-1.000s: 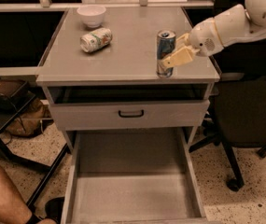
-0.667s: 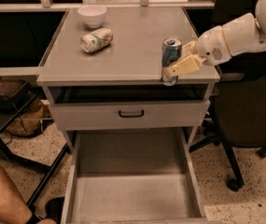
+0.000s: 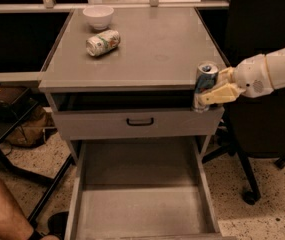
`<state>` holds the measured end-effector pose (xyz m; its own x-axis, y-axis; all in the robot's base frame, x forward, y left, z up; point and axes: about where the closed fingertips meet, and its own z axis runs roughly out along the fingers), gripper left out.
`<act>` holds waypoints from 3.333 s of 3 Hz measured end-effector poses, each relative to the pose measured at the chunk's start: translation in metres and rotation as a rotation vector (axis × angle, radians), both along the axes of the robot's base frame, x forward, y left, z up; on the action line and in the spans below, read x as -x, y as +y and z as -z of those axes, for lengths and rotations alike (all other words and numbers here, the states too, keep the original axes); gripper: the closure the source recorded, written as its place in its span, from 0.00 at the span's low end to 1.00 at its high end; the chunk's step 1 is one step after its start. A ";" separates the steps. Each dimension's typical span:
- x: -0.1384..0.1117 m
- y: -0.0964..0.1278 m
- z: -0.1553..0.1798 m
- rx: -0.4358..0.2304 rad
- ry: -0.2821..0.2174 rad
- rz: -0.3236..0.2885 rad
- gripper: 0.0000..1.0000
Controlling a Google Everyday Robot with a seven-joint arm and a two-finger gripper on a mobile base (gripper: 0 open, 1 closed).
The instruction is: Place redbull can into middle drawer
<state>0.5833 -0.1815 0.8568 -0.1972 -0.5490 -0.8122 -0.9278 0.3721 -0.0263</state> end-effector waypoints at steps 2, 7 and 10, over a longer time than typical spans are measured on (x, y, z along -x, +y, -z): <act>0.024 -0.042 0.024 -0.021 -0.012 0.059 1.00; 0.042 -0.003 0.214 -0.234 0.229 0.192 1.00; 0.074 0.012 0.284 -0.254 0.259 0.316 1.00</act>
Offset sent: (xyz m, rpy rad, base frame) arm -0.0184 -0.0309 -0.0203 0.0203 -0.0089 -0.0436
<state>0.5093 -0.1696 0.5724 -0.5361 -0.2208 -0.8148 -0.7325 0.6014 0.3190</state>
